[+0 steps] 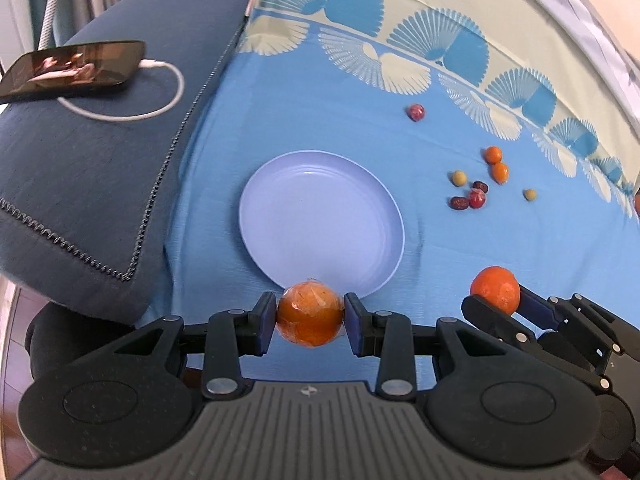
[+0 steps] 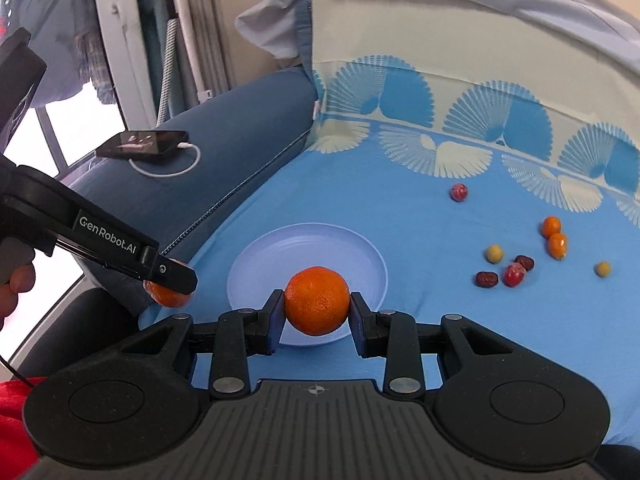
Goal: Organize fruits
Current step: 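Carry the orange in the right tool over the plate while the left tool carries the wrapped orange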
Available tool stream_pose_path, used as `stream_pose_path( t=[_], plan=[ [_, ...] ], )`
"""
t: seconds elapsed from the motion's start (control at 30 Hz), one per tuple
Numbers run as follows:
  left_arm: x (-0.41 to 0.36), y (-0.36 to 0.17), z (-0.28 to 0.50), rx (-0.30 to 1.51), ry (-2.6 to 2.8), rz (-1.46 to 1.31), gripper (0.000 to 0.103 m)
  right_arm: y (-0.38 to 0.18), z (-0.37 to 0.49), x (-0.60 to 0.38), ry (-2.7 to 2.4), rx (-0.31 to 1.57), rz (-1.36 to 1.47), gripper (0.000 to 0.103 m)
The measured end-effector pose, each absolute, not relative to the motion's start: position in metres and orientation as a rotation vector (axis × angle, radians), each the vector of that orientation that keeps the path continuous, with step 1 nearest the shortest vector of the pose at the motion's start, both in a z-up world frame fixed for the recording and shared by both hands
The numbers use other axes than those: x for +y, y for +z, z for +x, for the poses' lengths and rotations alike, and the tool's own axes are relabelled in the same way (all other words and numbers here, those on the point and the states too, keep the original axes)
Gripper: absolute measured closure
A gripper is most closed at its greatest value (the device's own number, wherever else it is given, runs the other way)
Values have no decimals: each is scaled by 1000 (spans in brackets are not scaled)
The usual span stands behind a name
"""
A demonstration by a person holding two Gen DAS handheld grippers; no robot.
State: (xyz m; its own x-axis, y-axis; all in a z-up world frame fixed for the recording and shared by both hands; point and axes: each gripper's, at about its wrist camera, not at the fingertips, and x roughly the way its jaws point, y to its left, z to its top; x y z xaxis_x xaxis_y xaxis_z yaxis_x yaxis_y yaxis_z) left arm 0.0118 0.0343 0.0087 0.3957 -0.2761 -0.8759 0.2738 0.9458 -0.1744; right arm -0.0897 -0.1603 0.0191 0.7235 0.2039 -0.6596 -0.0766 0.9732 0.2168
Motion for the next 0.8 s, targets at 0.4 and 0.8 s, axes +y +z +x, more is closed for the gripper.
stream_pose_path(
  t=[0.4,0.8],
  plan=[
    [50,10,15,1091,-342,-38,63,19,-87,-151,150,768,136,68],
    [42,3,24,1109,-334,-36,63,6,-80,-152,145,797,158,68]
  ],
)
